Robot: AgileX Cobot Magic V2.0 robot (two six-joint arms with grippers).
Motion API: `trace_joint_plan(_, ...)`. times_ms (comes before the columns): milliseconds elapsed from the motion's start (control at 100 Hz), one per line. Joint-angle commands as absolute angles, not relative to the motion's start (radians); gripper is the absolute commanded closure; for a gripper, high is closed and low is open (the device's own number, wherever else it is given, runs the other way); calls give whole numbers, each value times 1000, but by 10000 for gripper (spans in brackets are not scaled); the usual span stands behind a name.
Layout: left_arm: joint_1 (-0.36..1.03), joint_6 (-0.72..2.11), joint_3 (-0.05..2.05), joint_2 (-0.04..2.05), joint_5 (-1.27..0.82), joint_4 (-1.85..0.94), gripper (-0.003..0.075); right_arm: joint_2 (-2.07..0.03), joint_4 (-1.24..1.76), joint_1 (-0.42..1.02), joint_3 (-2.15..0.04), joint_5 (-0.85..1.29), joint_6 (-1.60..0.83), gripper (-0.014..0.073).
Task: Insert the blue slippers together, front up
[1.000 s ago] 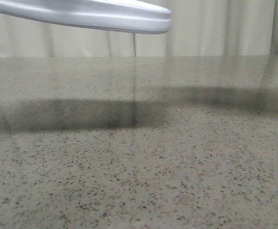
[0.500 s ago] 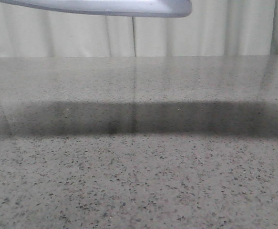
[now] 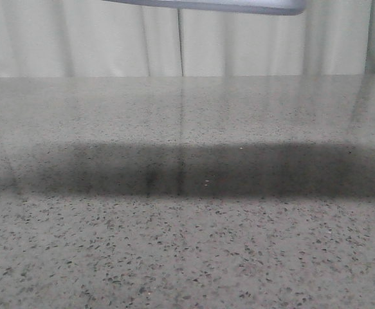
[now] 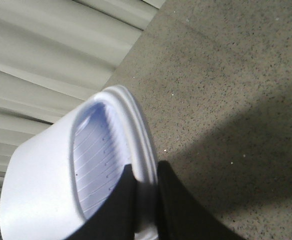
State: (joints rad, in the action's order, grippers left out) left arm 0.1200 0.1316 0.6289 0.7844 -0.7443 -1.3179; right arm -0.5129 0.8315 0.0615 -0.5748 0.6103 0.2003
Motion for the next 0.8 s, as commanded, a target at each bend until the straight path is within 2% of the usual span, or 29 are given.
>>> trace_joint_plan(0,120,136,659,780,-770,-1401,704,-514,925,55,-610,581,136,701)
trace_joint_plan(150,120,164,659,780,-805,-1460,704,-519,1060,55,-610,617,19,701)
trace_joint_plan(360,120,189,659,780,-871,-1538,704,-553,1082,55,-610,634,-13,701)
trace_joint_plan(790,138,240,659,780,-973,-1659,704,-670,1291,55,-610,685,-257,701)
